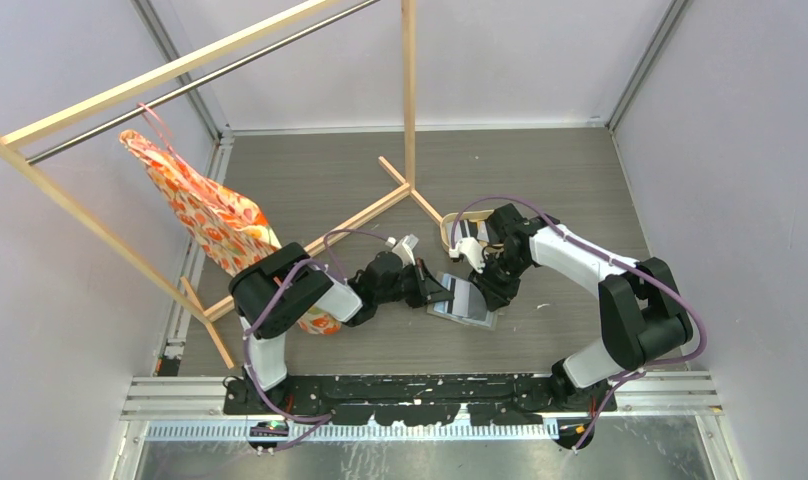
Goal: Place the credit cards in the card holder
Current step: Insert the credit card into the card holder.
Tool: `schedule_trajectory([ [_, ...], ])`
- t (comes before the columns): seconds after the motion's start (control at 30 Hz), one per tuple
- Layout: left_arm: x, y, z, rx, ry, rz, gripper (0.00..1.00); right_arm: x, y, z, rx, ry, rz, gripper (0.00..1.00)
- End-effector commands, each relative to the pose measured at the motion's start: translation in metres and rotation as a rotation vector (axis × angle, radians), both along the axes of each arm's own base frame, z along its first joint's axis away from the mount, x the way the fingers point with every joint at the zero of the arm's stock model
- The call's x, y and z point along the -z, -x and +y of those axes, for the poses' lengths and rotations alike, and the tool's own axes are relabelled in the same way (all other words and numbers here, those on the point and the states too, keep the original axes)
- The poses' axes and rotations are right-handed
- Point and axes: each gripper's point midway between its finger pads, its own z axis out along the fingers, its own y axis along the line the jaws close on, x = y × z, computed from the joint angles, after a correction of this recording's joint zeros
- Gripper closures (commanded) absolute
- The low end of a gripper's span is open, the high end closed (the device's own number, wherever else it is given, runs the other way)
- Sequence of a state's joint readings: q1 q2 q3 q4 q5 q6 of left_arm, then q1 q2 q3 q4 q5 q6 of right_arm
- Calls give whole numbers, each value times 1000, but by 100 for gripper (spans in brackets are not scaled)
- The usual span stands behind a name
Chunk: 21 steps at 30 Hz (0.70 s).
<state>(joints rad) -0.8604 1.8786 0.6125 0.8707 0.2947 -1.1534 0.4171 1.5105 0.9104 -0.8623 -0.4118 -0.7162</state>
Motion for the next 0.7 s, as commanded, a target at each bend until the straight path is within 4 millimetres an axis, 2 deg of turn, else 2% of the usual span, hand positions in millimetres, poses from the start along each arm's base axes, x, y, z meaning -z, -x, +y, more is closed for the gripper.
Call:
schedule_trajectory([
  [0.0,4,9,2,15,-42,2,100,0,-2,2,-13,2,-10,72],
  [0.67,7,17,-3,47,-67,24,100,2,-2,2,-16,13,-11,72],
])
